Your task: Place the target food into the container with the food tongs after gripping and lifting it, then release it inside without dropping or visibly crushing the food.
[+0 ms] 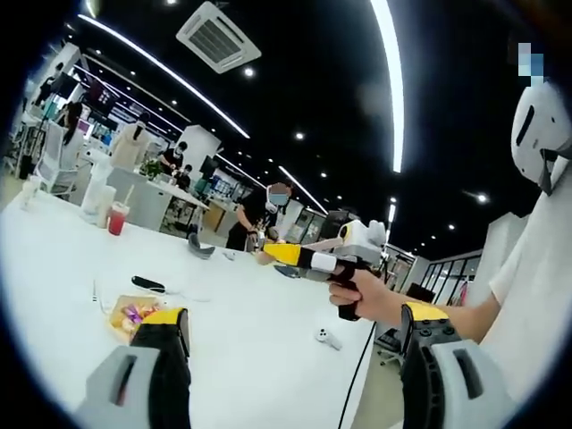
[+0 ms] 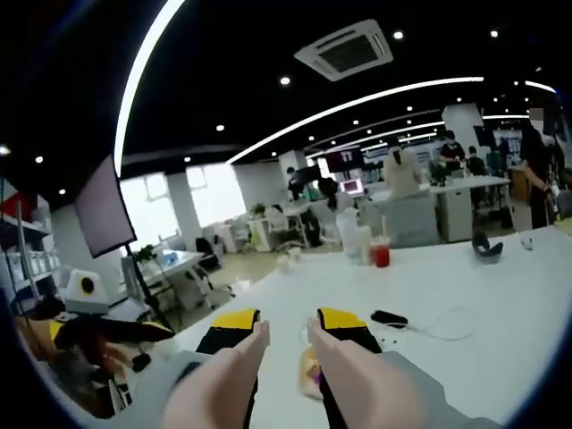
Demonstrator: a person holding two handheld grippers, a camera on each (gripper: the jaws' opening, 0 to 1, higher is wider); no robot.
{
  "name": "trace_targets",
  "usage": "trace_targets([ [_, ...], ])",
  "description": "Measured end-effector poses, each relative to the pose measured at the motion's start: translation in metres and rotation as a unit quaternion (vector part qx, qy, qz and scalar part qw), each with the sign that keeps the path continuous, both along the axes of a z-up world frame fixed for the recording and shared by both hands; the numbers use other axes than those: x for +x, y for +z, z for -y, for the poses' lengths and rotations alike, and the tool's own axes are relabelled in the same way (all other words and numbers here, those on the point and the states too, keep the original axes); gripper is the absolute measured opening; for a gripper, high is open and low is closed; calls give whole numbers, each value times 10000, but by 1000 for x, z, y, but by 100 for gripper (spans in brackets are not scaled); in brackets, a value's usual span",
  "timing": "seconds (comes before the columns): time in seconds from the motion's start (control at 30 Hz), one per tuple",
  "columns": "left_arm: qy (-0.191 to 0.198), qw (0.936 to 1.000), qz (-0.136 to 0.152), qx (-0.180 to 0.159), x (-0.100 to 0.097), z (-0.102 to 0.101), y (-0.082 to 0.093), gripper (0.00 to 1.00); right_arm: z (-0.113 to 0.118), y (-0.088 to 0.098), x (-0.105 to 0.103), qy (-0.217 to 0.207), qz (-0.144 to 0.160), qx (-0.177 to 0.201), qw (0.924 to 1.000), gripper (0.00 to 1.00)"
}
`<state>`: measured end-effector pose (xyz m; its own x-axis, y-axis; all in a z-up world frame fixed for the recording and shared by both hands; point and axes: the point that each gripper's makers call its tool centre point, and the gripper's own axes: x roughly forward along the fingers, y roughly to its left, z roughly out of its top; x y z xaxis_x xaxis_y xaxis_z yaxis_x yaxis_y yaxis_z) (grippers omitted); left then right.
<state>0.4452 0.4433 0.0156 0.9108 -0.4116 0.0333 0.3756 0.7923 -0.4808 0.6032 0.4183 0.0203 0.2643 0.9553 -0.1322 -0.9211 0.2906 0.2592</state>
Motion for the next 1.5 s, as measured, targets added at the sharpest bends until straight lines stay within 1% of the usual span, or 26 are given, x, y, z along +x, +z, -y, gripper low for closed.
trace_targets([
  [0.07,-21,10000,4,-12,-1,2,1,99,0,-1,-4,48,29,-20,10000,24],
  [0.13,-53,10000,-14,1,-2,4,1,99,0,-3,-7,93,-37,-2,10000,24],
  [0.23,-113,9999,-62,-6,-2,7,-1,99,1,-6,-14,147,4,-59,9999,24],
  [0.37,-168,9998,-52,-37,-2,8,-1,99,2,-6,-21,186,-18,-44,9998,24],
  [0.7,-170,9998,31,-74,-5,8,4,99,2,5,-32,342,48,-26,9994,24],
  [0.8,-189,9993,-17,-310,-6,8,8,99,1,11,-38,385,46,23,9992,24],
  [0.9,-209,9989,73,-423,-8,9,15,99,-2,15,-47,465,37,80,9989,24],
  [0.97,-165,9989,99,-427,-9,7,16,99,-5,17,-55,552,50,70,9984,25],
  [1.1,-154,9989,118,-428,-11,7,16,99,-8,21,-62,643,61,90,9979,25],
  [1.23,-245,9985,136,-468,-16,12,18,99,-10,26,-67,707,87,96,9974,24],
  [1.33,-239,9987,127,-424,-17,11,16,99,-11,29,-71,776,89,135,9969,24],
  [1.5,-209,9986,139,-467,-16,10,15,99,-14,33,-75,851,125,171,9961,24],
])
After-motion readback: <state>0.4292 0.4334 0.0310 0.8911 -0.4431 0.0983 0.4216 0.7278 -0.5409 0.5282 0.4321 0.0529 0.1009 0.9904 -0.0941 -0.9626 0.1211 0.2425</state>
